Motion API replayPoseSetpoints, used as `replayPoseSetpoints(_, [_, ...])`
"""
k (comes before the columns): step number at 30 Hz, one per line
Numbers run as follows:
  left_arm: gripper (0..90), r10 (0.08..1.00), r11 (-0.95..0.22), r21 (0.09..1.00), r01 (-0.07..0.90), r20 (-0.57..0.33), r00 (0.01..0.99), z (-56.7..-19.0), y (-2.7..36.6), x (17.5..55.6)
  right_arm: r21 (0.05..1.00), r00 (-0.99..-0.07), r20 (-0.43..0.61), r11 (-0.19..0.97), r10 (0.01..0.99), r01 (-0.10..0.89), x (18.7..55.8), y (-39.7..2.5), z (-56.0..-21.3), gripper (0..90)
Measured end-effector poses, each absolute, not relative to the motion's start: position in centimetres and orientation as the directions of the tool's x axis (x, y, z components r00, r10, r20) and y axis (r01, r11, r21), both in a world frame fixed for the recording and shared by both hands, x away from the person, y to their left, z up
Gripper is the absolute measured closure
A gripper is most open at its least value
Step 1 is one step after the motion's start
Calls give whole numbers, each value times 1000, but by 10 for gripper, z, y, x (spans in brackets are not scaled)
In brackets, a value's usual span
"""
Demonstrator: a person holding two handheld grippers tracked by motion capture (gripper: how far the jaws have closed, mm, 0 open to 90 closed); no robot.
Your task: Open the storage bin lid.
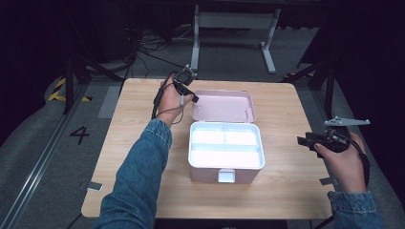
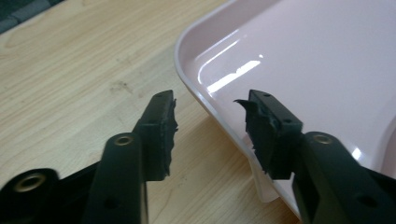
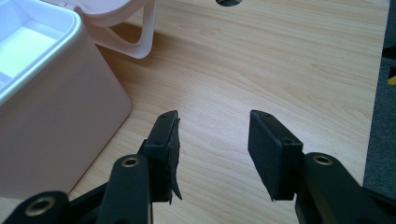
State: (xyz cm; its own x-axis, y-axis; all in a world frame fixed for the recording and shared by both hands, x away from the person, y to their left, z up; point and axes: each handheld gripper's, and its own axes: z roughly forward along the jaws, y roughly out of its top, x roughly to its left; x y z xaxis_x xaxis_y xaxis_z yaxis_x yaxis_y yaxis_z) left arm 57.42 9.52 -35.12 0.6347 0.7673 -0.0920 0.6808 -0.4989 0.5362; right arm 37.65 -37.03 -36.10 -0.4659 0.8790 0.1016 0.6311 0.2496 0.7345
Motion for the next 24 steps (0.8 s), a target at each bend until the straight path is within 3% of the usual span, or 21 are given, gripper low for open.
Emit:
replayPoseSetpoints(8, [501,731,-501,615,608,-76,678,-320,106,548,731,-473,99,259,875,632,379,-366,-362,542])
replayPoseSetpoints(24, [504,653,-545,701,459,12,757,-266,142,445,738,-503,109,269,857,619,394,-354,-356,527])
